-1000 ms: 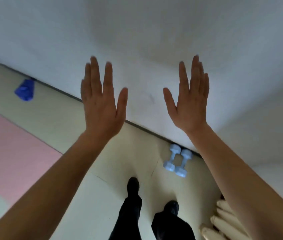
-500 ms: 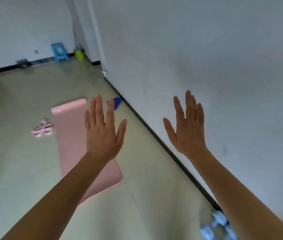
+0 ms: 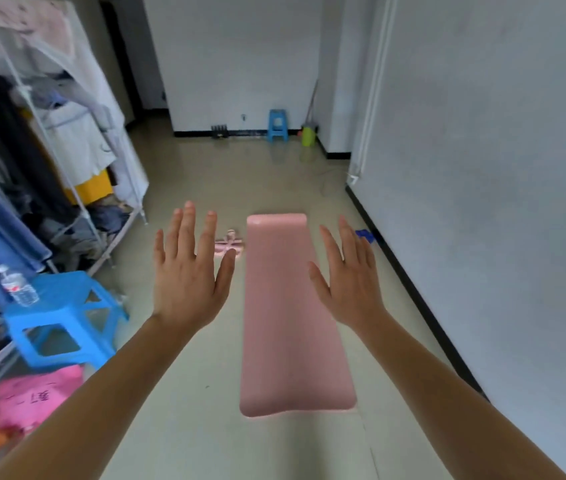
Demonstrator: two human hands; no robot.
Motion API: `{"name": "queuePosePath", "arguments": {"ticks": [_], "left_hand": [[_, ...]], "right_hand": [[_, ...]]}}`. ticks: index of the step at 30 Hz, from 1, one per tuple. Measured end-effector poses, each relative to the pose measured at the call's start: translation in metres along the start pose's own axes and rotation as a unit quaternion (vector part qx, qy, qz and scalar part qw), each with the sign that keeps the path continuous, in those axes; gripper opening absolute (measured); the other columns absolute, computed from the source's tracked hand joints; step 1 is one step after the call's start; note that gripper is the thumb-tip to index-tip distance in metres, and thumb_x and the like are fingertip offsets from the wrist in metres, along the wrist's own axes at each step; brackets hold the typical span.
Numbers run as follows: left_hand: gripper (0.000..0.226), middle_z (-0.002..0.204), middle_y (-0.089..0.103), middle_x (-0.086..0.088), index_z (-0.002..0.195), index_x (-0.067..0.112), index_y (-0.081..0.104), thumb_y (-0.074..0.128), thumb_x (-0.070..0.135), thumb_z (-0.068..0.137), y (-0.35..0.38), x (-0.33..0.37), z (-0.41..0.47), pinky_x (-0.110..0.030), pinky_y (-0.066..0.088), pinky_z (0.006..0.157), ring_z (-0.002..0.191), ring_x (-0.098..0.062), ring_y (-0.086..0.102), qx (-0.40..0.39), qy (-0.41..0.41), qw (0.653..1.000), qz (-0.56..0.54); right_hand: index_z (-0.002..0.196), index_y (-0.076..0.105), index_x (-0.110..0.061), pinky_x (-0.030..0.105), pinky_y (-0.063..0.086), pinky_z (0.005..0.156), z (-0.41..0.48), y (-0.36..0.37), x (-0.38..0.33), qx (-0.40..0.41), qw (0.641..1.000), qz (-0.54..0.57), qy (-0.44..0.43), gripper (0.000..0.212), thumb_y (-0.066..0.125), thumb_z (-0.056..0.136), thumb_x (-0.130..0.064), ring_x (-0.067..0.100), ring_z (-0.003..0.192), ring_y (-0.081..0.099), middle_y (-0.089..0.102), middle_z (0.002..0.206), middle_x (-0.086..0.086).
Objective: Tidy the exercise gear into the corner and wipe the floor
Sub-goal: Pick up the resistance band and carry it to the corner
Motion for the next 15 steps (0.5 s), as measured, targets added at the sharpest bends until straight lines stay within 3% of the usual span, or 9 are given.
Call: {"name": "queuePosePath", "arguments": {"ticks": [7, 11, 15], "left_hand": [[0.064, 0.161, 0.021, -0.021, 0.153, 0.01, 0.031, 0.035, 0.048, 0.1, 0.101, -0.115, 0.079, -0.059, 0.02, 0.117, 0.149, -0.038, 0.019, -0.033, -0.029, 0.998, 0.046], [0.065, 0.16, 0.022, -0.02, 0.152, 0.011, 0.031, 0.033, 0.048, 0.1, 0.161, -0.181, 0.145, -0.06, 0.023, 0.115, 0.147, -0.038, 0.021, -0.08, -0.055, 0.993, 0.069], [0.064, 0.159, 0.026, -0.02, 0.152, 0.012, 0.031, 0.032, 0.047, 0.099, 0.204, -0.25, 0.2, -0.061, 0.025, 0.114, 0.146, -0.038, 0.025, -0.098, -0.058, 0.99, 0.08]], "right_hand": [[0.155, 0.032, -0.013, 0.053, 0.027, 0.118, 0.127, 0.136, -0.049, -0.014, 0.997, 0.049, -0.052, 0.064, 0.051, 0.101, -0.042, 0.038, 0.145, 0.033, 0.022, 0.163, 0.02], [0.155, 0.031, -0.013, 0.053, 0.03, 0.117, 0.215, 0.21, -0.059, -0.044, 0.996, 0.078, -0.026, 0.063, 0.045, 0.101, -0.044, 0.039, 0.144, 0.034, 0.026, 0.161, 0.021], [0.157, 0.028, -0.014, 0.053, 0.025, 0.119, 0.297, 0.271, -0.084, -0.059, 0.993, 0.101, -0.035, 0.064, 0.042, 0.102, -0.045, 0.037, 0.148, 0.027, 0.017, 0.165, 0.02]]}}
Point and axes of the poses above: each hand's wrist, its own z-axis towards the middle knuckle, its own y-axis out of the palm, x = y × z, the point moved 9 cm from there along z, towards the middle knuckle
